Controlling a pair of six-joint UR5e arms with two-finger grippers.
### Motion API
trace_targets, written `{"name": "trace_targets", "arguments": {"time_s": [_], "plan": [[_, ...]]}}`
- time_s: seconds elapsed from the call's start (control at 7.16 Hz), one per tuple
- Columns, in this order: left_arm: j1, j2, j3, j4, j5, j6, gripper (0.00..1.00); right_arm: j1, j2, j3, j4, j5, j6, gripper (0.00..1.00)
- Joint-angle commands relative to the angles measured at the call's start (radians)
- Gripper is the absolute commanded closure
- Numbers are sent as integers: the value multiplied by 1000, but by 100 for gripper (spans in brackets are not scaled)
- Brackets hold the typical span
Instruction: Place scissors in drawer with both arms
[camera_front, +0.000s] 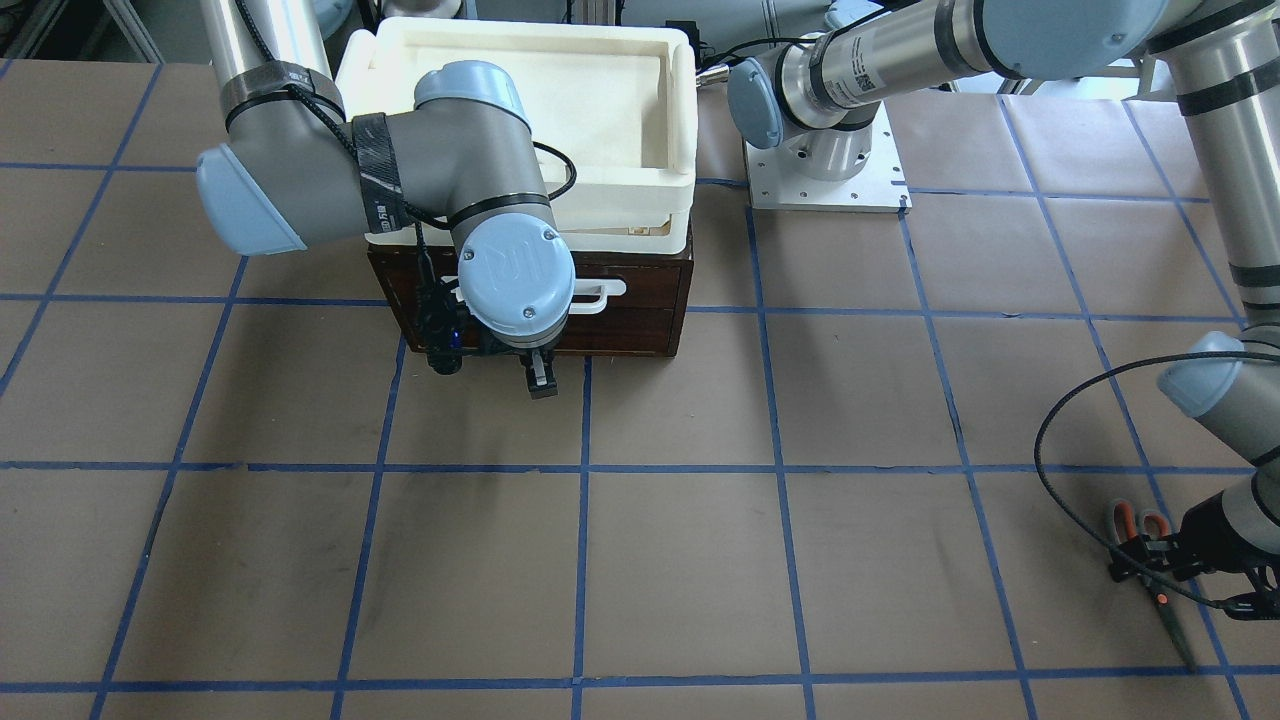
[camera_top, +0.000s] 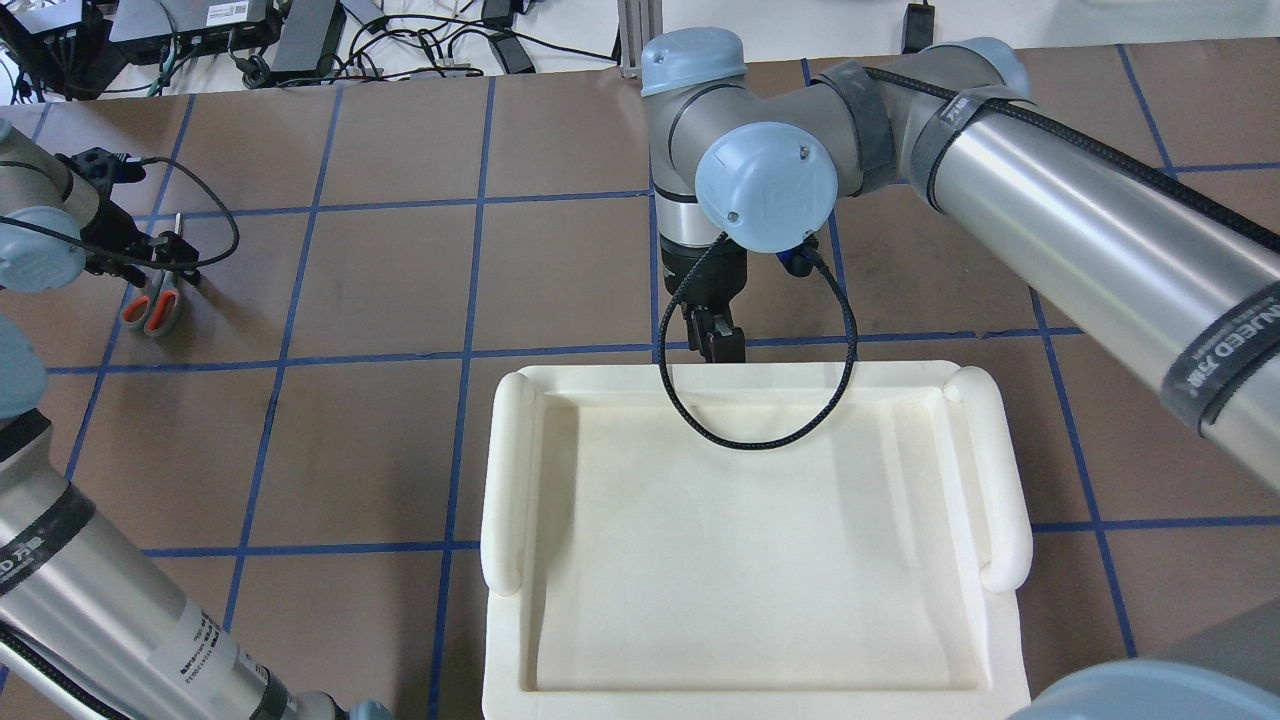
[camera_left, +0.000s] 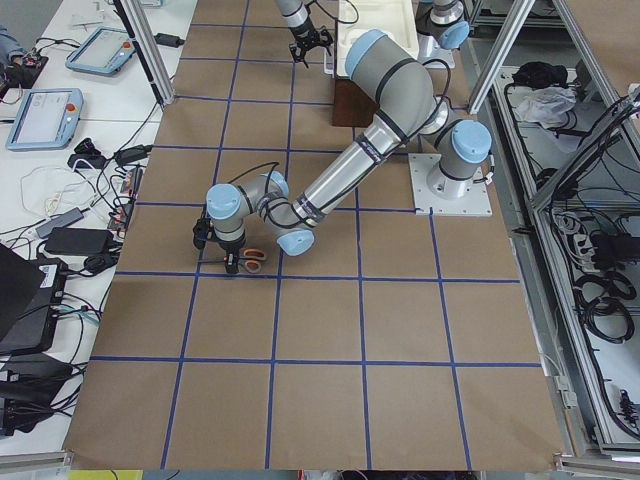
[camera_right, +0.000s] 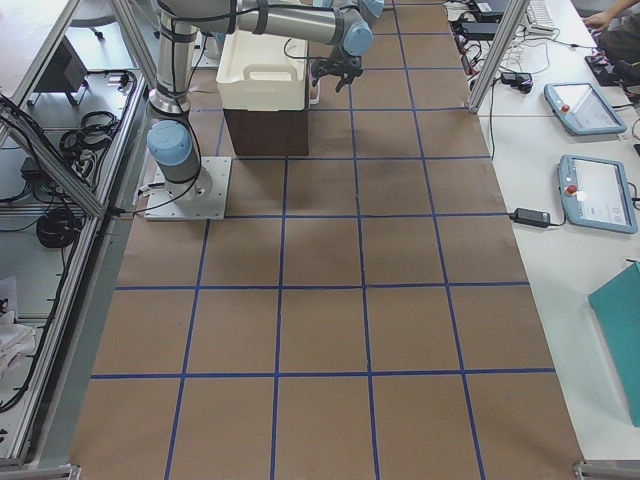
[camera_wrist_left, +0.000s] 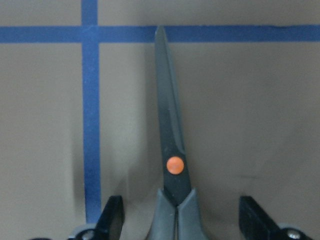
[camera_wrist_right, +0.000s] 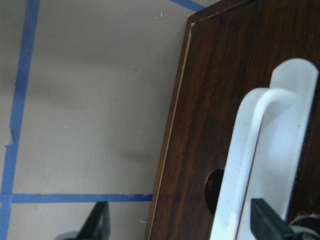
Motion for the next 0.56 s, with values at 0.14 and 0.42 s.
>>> {"name": "trace_targets", "arguments": {"time_s": [0.14,0.42], "plan": [[0,0,-1,11,-17,3,29,0,12,2,-2,17,2,0],[0,8,-1,14,-14,5,47,0,15,2,0,17,2,0]]}}
